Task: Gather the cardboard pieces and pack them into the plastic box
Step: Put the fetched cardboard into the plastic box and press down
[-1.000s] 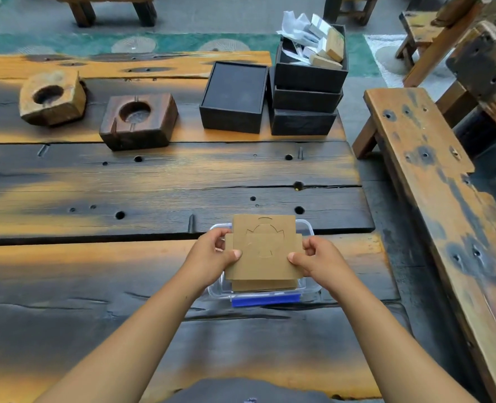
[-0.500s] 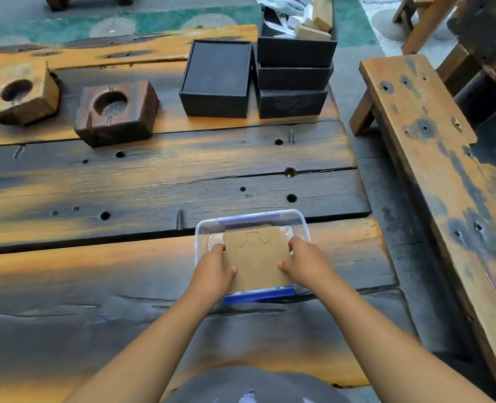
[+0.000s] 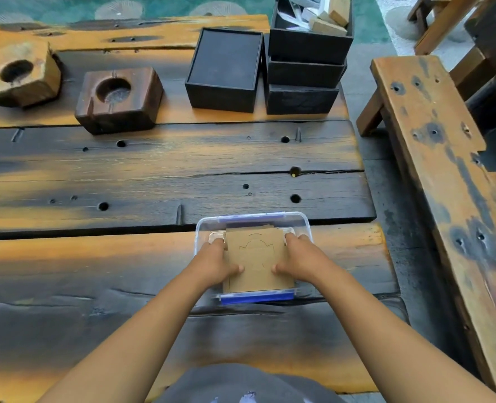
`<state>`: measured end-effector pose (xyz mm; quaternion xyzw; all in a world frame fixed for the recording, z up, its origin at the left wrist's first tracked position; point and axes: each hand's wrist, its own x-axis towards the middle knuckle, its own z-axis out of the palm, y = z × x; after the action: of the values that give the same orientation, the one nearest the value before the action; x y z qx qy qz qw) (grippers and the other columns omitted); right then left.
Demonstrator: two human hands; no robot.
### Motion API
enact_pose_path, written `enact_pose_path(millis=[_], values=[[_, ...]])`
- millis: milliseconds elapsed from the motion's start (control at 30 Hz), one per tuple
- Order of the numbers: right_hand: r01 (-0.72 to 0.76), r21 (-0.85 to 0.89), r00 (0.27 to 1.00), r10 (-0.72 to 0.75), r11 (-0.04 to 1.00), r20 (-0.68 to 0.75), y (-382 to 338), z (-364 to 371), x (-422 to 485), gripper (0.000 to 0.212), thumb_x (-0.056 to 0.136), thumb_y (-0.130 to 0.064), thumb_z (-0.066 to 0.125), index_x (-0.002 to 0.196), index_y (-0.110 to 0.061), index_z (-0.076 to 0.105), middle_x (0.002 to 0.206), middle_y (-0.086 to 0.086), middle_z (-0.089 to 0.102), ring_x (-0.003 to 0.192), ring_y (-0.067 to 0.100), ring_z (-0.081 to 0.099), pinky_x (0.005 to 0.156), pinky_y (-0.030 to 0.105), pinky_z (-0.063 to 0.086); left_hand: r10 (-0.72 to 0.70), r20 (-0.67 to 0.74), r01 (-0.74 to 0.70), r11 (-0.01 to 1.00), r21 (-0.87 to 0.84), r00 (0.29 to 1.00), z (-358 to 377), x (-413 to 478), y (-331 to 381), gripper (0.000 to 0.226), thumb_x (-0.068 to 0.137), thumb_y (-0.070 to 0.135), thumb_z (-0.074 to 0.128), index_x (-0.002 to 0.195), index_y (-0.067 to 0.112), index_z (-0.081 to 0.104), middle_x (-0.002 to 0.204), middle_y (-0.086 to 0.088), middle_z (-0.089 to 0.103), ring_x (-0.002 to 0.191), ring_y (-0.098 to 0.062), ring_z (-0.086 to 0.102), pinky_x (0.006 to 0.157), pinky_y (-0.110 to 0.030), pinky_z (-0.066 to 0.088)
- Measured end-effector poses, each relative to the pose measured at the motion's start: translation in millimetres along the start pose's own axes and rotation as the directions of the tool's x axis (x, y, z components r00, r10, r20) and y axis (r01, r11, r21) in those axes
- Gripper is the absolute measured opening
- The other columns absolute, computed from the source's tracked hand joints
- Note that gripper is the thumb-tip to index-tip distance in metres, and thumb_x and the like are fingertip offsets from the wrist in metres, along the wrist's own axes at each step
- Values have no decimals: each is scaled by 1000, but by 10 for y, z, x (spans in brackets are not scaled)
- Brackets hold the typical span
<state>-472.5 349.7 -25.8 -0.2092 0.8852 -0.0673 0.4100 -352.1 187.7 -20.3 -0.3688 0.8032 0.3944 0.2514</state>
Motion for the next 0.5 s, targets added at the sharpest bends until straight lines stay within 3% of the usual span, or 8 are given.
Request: enact_pose_path(millis=[100,233,300,367,433,500], values=[[-25,-48,992,30,999,119,-39,-75,86,76,77,-45,73,138,-15,40,149,11,33,117,25,55,84,32,44,-40,147,37,999,23,988,-38,69,46,70,74,36,81,132,12,50,132,-7,59,108,-22,59,86,-28,47],[-24,-69,973,39,997,227,-80,-158,207,73,76,-47,75,135,-15,46,139,7,51,111,22,56,83,30,43,-73,228,68,997,29,971,-75,177,77,72,71,31,84,132,13,51,131,-7,61,113,-24,59,92,-32,50],[-45,-35,957,53,998,285,-100,-184,260,74,76,-44,77,135,-14,45,135,6,55,104,21,53,85,32,44,-101,266,109,994,-19,959,-107,220,90,72,70,27,86,131,13,51,124,-4,61,107,-24,59,80,-33,54],[-55,-63,947,72,996,312,-122,-199,307,79,75,-45,78,137,-14,42,135,6,53,103,22,53,88,36,48,-128,284,141,990,-26,950,-131,237,104,74,69,27,86,131,16,48,116,0,57,97,-21,53,63,-27,47],[-59,-93,944,86,994,317,-131,-204,345,86,73,-48,79,141,-15,38,138,7,49,110,24,55,95,39,50,-131,286,147,988,-36,949,-132,266,95,81,69,26,86,135,22,41,115,2,53,99,-19,49,60,-25,42],[-70,-71,940,89,995,331,-129,-216,379,94,70,-47,81,145,-17,33,143,8,44,119,27,54,101,44,49,-140,295,157,987,-33,945,-135,293,97,84,68,26,87,136,23,38,116,2,52,101,-21,50,66,-30,47]])
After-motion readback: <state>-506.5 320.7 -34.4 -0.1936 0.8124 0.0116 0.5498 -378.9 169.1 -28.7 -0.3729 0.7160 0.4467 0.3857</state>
